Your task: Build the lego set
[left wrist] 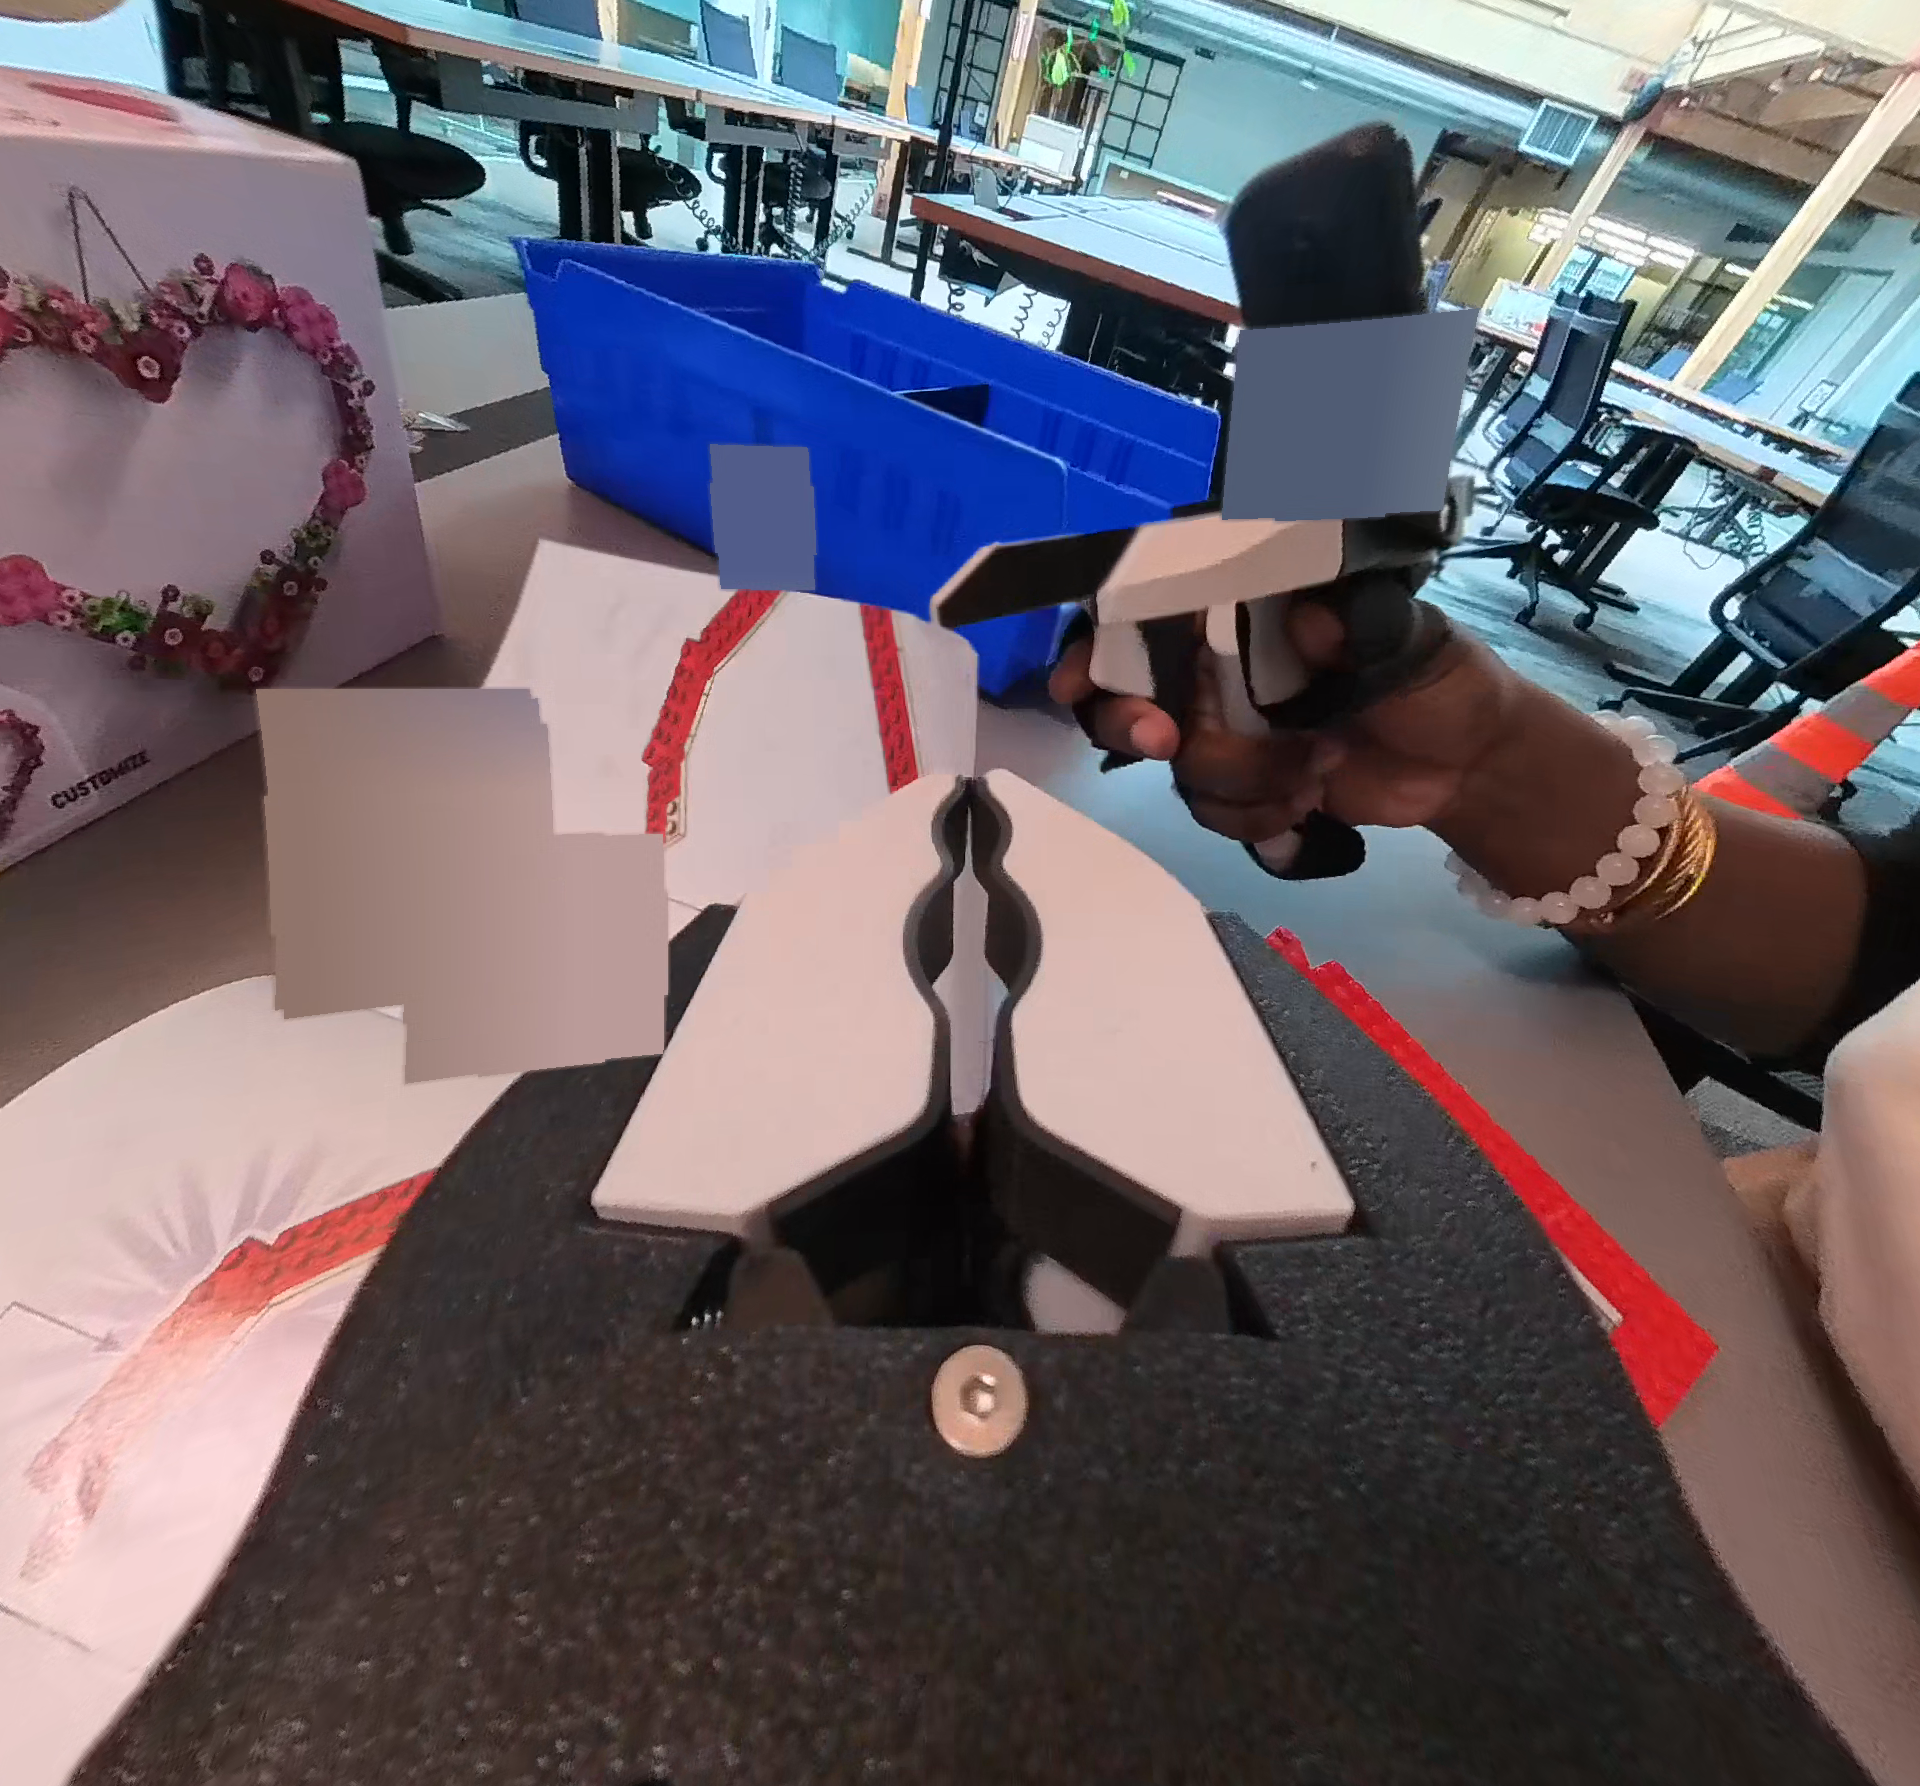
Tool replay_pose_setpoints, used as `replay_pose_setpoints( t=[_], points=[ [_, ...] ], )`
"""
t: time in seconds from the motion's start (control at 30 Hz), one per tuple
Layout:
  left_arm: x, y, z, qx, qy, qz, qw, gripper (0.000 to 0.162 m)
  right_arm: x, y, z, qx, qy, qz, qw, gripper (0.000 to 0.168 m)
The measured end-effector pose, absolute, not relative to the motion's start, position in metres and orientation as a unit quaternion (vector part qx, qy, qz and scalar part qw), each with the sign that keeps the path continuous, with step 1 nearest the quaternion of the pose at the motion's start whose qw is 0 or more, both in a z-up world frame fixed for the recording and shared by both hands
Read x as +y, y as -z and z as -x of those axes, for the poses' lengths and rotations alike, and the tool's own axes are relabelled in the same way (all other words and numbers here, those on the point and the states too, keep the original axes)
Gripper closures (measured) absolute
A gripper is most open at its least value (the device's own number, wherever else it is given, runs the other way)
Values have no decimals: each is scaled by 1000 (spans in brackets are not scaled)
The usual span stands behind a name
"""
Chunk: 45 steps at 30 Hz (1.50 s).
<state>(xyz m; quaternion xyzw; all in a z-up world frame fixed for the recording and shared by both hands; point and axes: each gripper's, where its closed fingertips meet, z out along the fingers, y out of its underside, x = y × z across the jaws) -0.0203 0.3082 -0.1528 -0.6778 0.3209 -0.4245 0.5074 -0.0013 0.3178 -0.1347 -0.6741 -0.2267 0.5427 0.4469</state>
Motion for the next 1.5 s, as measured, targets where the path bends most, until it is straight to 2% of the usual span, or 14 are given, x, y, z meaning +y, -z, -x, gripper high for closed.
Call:
replay_pose_setpoints(
  t=[0.03,0.13,0.3,0.47,0.73,0.83,0.93,1.03,1.23,1.33,1.4,1.5],
  points=[
    [309,152,20,317,429,678,506,162,318,137,-1,-230,-536,678,448,130],
    [307,151,20,325,408,681,514,162,322,147,-7,-239,-507,693,453,132],
    [290,153,2,423,245,649,583,162,313,181,-3,-270,-486,739,379,139],
    [290,171,-15,494,102,628,592,161,310,198,1,-294,-481,745,356,156],
    [295,172,-20,528,3,601,600,161,311,200,-2,-287,-492,741,355,158],
    [300,165,-5,482,10,626,613,161,309,211,-1,-314,-456,757,347,157],
    [309,153,42,370,26,690,622,162,309,232,-6,-372,-353,789,338,157],
    [309,152,108,279,-39,738,612,162,306,250,-9,-436,-257,799,325,154],
    [289,196,161,208,-88,821,525,161,307,251,-7,-460,-197,798,337,152],
    [275,231,171,172,-44,879,443,156,307,251,-9,-461,-200,798,332,150],
    [270,225,174,143,-16,879,454,150,307,251,-10,-471,-200,795,325,150],
    [268,190,198,128,-102,845,509,145,308,251,-11,-491,-188,790,316,148]
  ],
)
